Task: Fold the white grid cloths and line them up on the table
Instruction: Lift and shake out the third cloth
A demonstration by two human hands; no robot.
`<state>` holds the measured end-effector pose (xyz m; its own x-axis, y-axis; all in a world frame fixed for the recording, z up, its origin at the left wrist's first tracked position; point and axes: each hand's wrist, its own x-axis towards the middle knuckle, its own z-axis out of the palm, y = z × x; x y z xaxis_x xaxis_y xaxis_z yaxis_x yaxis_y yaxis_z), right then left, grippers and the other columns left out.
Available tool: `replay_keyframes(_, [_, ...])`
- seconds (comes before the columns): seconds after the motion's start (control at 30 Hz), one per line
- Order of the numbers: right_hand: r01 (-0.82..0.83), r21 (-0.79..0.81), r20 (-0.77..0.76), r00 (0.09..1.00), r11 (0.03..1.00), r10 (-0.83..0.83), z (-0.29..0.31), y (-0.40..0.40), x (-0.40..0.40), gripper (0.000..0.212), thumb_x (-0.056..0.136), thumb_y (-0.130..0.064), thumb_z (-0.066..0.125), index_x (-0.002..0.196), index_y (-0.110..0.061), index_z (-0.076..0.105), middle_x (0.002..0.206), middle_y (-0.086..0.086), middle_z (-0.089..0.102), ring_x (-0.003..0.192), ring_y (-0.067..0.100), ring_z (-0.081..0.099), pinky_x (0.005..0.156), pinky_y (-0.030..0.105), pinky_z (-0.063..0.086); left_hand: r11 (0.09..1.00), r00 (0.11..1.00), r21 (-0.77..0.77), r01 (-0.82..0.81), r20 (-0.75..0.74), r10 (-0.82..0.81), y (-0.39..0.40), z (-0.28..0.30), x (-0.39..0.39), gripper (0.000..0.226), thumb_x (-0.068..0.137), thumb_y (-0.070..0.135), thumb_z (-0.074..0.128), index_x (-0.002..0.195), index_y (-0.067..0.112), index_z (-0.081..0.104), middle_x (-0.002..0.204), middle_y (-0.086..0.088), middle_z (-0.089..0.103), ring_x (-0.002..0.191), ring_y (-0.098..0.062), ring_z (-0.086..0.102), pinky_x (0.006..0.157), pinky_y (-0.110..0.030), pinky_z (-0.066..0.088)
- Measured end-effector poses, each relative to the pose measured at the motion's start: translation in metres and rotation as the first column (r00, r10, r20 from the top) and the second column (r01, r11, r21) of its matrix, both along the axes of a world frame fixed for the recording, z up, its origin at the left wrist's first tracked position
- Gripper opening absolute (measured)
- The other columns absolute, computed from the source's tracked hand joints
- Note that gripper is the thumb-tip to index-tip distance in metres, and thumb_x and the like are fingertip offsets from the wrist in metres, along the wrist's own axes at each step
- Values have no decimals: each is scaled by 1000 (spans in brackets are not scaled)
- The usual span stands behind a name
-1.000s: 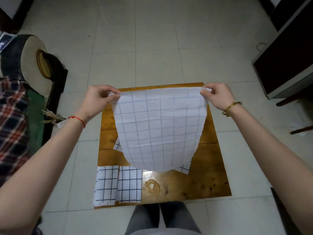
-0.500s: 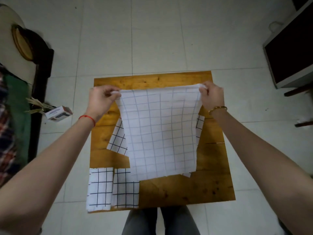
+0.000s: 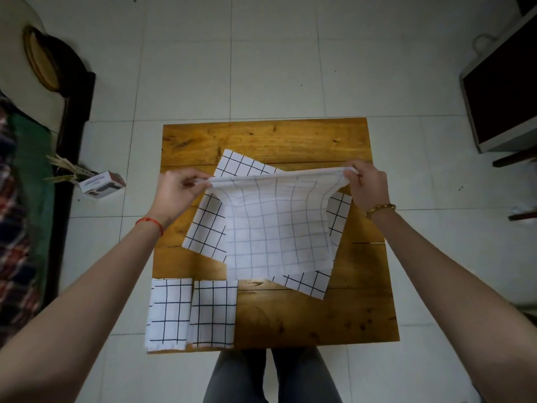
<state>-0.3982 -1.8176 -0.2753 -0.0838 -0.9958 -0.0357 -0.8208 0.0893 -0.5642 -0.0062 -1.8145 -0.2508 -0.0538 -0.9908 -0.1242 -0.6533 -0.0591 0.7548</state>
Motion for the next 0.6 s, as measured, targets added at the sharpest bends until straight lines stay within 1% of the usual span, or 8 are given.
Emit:
replay_keyframes(0.07, [0,-24,-8,1000,1000,0,-1,2,-3,21,95,-18,46,102,-15,65,96,13,65,85,25,58,66,22,33,999,1000,-44,5,-18,-6,3,4,-1,11,85,13,70,96,13,75,90,3,72,86,-2,65,81,-15,52])
replay_keyframes(0.13, [-25,-42,-31,999,999,24,1,5,-5,21,94,-18,47,106,-14,65,101,14,64,89,26,58,67,14,28,994,999,-100,35,-3,-36,6,9,-1,10,87,13,69,94,15,75,88,17,70,87,7,63,80,-7,48])
replay_keyframes(0.2, [-68,-9,-67,995,998,67,2,16,-9,19,94,-14,50,105,-13,65,102,14,64,90,27,59,72,17,32,990,996,-113,82,26,-80,15,10,0,11,88,15,68,94,22,74,82,34,66,87,10,62,80,-5,47])
replay_keyframes(0.23, [-94,12,-83,992,996,95,0,23,-10,19,94,-13,50,104,-14,66,102,13,64,91,26,59,73,20,34,991,994,-86,104,37,-101,21,8,1,12,88,16,67,94,24,73,82,38,64,87,10,62,79,-7,48])
replay_keyframes(0.33, [-151,111,-98,982,982,162,-8,50,-13,20,95,-12,48,103,-18,66,102,7,62,90,20,56,74,23,37,985,983,28,168,68,-170,47,-6,3,14,90,16,65,94,26,73,93,27,67,86,9,62,75,-14,51])
replay_keyframes(0.4, [-191,170,-107,972,967,211,-16,68,-13,21,95,-12,47,104,-19,65,103,6,62,95,20,56,75,24,38,972,972,81,219,71,-225,66,-20,3,15,90,15,66,95,27,74,99,21,70,94,6,63,83,-16,51])
replay_keyframes(0.47, [-250,225,-135,949,942,284,-25,86,-12,20,95,-12,46,104,-17,64,102,7,63,99,23,56,77,26,42,960,963,134,244,81,-256,84,-33,3,19,89,13,67,94,30,74,101,23,69,99,6,62,88,-15,49])
replay_keyframes(0.6, [-300,322,-209,903,898,377,-46,114,-11,20,95,-12,48,107,-15,63,102,12,61,95,26,56,79,36,49,933,937,214,289,137,-321,116,-67,-2,23,85,8,68,90,29,75,102,12,73,96,-6,67,88,-25,53])
